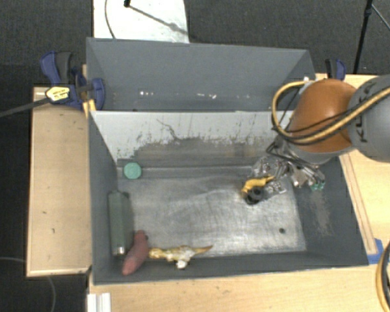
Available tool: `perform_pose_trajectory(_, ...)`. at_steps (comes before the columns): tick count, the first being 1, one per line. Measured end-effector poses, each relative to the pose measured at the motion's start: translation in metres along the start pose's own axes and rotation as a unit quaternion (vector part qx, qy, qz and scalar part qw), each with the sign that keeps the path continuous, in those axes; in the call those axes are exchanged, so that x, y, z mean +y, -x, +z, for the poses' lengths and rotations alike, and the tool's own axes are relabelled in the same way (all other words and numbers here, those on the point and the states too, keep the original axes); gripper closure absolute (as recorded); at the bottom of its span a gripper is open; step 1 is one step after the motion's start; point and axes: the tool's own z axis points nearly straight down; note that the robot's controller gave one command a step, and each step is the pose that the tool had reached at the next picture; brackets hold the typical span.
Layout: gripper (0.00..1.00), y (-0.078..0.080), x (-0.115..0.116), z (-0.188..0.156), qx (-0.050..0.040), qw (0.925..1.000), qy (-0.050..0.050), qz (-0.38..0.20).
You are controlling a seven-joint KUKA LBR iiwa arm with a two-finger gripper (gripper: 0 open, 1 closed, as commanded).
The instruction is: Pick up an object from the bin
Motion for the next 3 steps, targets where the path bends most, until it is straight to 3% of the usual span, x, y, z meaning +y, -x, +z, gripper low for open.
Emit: perform_pose_trajectory(3,1.00,0.000,0.000,-0.023,0.0054,1.0000,0.001,0.000)
